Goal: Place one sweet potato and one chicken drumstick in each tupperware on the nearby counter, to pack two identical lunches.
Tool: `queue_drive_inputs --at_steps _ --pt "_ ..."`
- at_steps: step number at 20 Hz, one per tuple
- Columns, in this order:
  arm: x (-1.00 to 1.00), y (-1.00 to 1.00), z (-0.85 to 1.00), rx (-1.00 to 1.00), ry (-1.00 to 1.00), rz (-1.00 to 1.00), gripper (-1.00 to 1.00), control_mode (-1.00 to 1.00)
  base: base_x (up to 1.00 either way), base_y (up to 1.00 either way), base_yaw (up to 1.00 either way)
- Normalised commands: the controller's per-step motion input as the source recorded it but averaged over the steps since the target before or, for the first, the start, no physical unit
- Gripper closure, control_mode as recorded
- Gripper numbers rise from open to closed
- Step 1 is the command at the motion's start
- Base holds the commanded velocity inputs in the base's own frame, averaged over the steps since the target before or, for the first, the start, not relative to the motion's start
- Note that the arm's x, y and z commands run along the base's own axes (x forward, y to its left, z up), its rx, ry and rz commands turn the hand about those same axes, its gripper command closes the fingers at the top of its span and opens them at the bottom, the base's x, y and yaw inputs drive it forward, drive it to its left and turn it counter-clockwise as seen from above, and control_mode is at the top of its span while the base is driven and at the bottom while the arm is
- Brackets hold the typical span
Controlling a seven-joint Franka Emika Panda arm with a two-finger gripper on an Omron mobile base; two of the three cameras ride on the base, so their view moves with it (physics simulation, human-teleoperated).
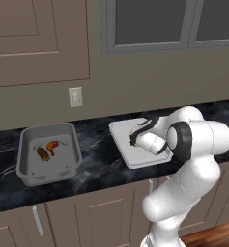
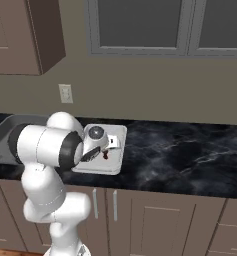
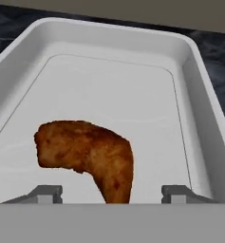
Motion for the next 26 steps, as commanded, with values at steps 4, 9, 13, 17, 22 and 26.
queue_drive_inputs --at_steps 4,9,13,17,22,26 --pt "-0.21 0.0 0.94 0.0 -0.06 -0.04 -1.0 -1.0 0.0 0.0 0.0" --pt "-0.68 -0.01 1.0 0.0 0.0 -0.01 -1.0 -1.0 0.0 0.0 0.0" --pt "-0.68 0.0 1.0 0.0 0.07 -0.03 -1.0 -1.0 0.0 0.0 0.0" --pt "-0.16 0.0 1.0 -0.06 0.2 -0.09 -1.0 -1.0 0.0 0.0 0.0" --pt "-0.02 0.0 1.0 -0.06 0.27 -0.09 -1.0 -1.0 0.0 0.0 0.0" --pt "-0.44 0.0 0.96 -0.01 0.14 -0.01 -1.0 -1.0 0.0 0.0 0.0"
